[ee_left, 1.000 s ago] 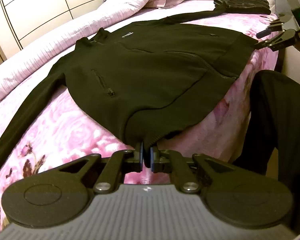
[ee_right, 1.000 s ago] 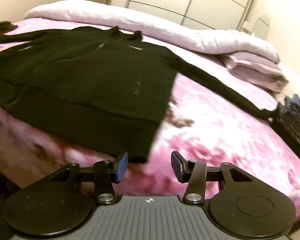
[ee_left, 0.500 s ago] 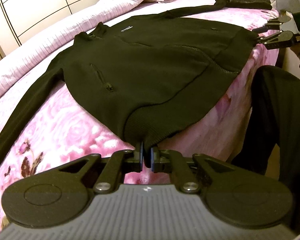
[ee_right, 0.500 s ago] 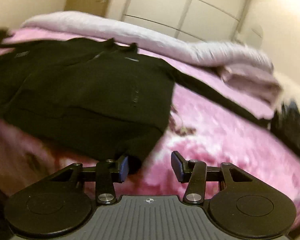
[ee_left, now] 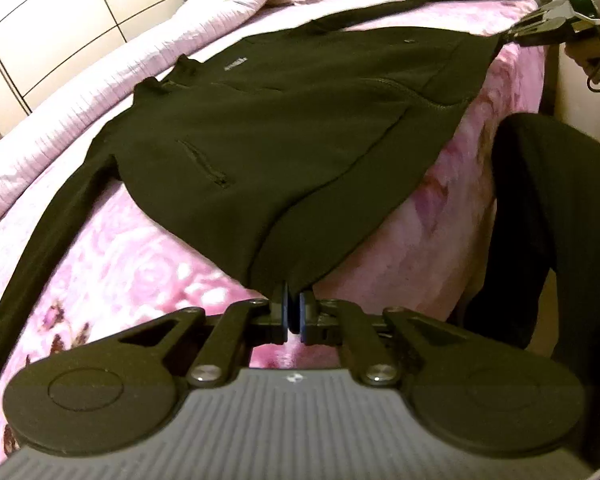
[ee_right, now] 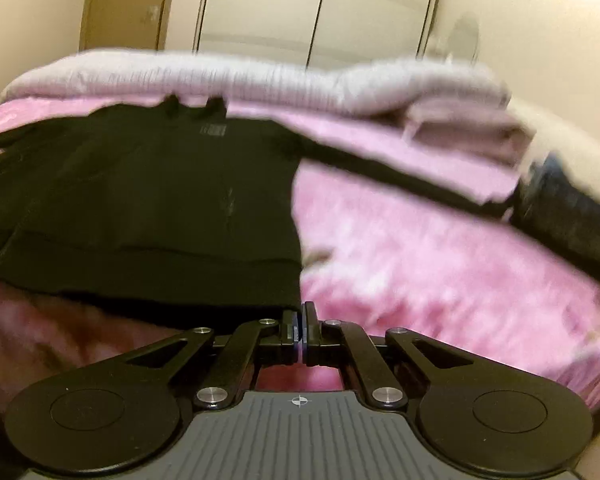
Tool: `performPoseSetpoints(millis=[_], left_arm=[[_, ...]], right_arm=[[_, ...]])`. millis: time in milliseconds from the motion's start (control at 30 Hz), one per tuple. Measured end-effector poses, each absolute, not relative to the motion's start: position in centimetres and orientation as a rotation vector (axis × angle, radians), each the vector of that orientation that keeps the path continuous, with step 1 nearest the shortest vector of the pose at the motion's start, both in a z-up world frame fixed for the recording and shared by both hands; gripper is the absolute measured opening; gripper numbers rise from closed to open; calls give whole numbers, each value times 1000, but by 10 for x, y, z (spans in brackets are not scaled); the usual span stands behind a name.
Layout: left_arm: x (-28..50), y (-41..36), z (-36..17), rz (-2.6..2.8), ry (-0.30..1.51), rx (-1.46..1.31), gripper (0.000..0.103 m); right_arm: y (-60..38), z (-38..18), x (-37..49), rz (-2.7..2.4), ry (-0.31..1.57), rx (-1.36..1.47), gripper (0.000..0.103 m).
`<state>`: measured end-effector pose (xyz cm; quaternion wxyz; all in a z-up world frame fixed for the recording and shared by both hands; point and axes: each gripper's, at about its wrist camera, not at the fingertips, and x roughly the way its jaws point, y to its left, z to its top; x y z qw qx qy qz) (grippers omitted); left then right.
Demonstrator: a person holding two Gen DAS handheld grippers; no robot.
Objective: Fold clothes
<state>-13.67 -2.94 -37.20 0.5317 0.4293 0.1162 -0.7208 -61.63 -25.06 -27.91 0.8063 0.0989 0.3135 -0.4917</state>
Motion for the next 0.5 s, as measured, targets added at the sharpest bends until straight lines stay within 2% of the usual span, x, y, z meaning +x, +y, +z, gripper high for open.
performPoseSetpoints(millis=[500], left_arm=[[-142, -23, -379, -1707, 206, 1072, 3]], right_arm=[[-256, -278, -616, -1061, 696, 265, 0]])
